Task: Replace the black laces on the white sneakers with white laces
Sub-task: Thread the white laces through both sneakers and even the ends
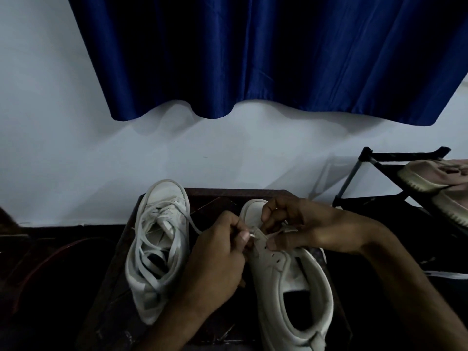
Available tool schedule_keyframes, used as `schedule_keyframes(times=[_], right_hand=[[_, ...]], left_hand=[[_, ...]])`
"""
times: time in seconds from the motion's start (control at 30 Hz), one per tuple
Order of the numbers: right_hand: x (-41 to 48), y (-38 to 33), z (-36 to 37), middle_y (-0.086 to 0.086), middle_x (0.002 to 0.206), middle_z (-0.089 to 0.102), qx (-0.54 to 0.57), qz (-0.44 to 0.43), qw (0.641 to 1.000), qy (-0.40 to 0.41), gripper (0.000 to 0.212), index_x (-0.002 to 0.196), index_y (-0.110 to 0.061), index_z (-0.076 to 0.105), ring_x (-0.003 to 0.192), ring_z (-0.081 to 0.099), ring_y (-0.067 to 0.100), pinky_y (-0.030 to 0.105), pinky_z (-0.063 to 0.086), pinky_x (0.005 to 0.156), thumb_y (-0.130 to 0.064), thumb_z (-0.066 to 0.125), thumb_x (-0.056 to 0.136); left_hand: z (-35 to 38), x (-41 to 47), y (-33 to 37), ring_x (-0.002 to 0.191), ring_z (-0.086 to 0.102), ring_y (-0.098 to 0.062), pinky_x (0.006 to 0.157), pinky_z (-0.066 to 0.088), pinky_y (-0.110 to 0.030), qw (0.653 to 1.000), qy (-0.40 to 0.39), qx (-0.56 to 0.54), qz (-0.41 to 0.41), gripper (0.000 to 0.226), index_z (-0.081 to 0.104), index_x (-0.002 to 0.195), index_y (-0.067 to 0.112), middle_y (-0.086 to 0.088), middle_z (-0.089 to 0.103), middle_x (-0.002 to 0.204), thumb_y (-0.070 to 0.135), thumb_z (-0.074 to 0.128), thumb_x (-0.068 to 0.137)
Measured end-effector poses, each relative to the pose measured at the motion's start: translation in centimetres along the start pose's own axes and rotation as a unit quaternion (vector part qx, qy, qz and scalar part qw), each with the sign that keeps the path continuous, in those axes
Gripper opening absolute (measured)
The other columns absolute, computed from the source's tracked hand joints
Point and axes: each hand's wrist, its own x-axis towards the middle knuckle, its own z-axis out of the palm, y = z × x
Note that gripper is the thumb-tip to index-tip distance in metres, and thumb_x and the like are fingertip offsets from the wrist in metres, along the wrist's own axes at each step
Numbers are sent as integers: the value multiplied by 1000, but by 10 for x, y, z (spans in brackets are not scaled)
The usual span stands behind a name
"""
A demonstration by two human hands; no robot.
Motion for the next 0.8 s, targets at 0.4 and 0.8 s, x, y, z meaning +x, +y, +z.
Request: schedule_keyframes(times=[0.4,0.8], right_hand=[[5,3,1,13,107,70,38,7,999,-17,41,113,-13,54,90,62,16,37,47,83,-10,78,80],[4,8,2,10,106,70,48,2,999,-8,47,111,-15,56,95,64,23,52,50,94,-18,81,72]], left_hand=[[0,2,6,73,54,2,60,35,-12,969,79,199,126,15,57,78,32,17,59,83,35,69,87],[-22,6,31,80,72,-22,81,58,-38,928,50,-368,-31,18,56,87,7,-6,73,80,13,46,101]])
